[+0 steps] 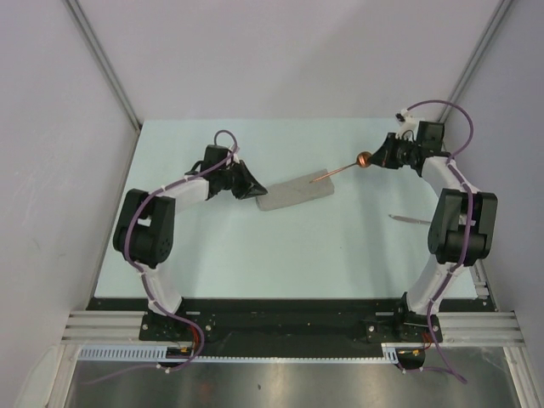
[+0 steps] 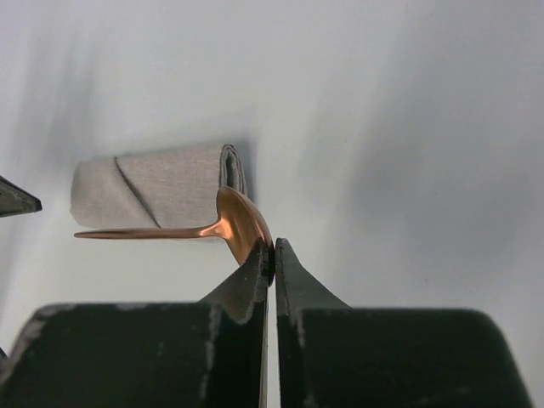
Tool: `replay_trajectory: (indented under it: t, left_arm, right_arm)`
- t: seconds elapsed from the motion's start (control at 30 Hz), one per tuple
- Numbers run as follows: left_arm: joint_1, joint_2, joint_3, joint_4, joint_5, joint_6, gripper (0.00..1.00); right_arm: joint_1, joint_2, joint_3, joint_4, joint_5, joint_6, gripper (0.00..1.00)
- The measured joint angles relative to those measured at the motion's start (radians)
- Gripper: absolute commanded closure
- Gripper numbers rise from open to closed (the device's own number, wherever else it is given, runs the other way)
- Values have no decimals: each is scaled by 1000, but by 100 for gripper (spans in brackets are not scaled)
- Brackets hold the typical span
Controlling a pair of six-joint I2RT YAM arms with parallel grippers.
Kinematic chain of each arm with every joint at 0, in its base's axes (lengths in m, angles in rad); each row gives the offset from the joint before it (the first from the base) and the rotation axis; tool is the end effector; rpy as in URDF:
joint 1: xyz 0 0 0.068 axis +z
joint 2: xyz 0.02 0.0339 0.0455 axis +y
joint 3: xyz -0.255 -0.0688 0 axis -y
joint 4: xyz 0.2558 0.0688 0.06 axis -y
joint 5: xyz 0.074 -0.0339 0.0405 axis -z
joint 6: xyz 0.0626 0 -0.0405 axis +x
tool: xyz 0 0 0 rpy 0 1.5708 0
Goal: Fold the napkin into a case and place the utensils inside
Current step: Insert the spoon into the folded napkin.
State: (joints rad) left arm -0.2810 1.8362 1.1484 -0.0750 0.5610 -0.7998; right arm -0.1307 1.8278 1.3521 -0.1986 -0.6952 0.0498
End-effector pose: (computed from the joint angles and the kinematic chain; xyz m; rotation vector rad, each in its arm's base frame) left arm 0.3889 -0.1469 0.1558 -0.3408 2.4746 -1.1578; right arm 0.4366 -0.0169 0.2201 -0.1772 2.1489 0.7277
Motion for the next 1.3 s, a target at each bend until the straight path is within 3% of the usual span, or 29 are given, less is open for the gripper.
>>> replay_trajectory:
  t: [0.6, 0.97, 1.3]
  left_arm:
    - [-2, 110, 26, -61, -90, 85, 100]
    - [-2, 126, 26, -53, -89, 87, 100]
    - [-2, 129, 26, -53, -88, 94, 100]
  right_arm:
    - [186, 142, 159, -159, 335, 46, 100]
    - [193, 197, 240, -188, 385, 63, 100]
    - [278, 246, 248, -193, 392, 106, 100]
